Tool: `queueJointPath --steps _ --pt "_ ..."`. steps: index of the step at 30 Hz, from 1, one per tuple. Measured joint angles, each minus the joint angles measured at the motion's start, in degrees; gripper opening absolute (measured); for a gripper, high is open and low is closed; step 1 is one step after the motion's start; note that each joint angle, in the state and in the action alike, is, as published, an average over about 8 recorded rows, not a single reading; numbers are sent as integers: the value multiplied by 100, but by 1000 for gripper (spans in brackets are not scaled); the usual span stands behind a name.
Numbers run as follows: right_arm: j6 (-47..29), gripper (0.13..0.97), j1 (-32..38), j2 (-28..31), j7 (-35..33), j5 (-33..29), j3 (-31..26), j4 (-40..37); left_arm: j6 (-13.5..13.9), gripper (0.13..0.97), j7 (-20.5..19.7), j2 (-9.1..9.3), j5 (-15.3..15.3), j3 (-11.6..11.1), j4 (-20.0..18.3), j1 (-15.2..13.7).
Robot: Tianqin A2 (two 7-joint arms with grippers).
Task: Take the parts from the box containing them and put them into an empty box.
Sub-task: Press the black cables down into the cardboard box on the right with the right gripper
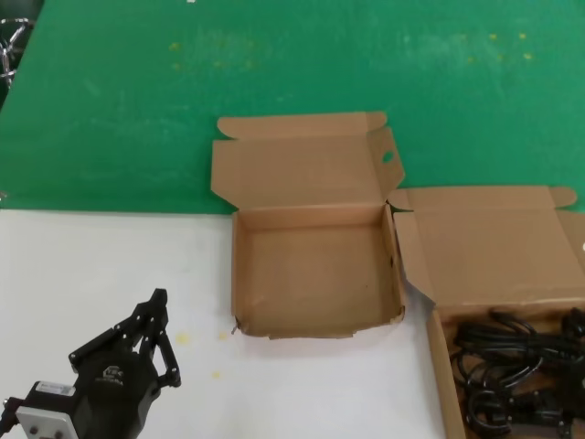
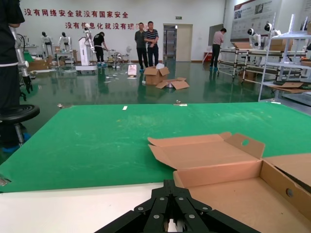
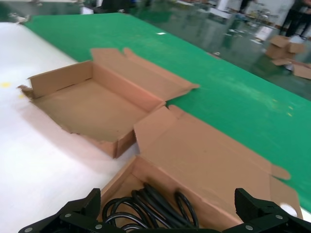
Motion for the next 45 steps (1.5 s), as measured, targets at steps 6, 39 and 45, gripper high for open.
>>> queueJointPath --steps 6,39,45 --pt "-688 966 1325 555 436 -315 -1269 -154 0 135 -1 0 0 0 0 0" --pt "-6055 966 3174 -267 3119 -6082 -248 -887 0 134 -2 0 1 0 0 0" --pt "-6637 966 3235 -602 2737 -6450 50 -1095 0 134 -1 0 1 0 0 0"
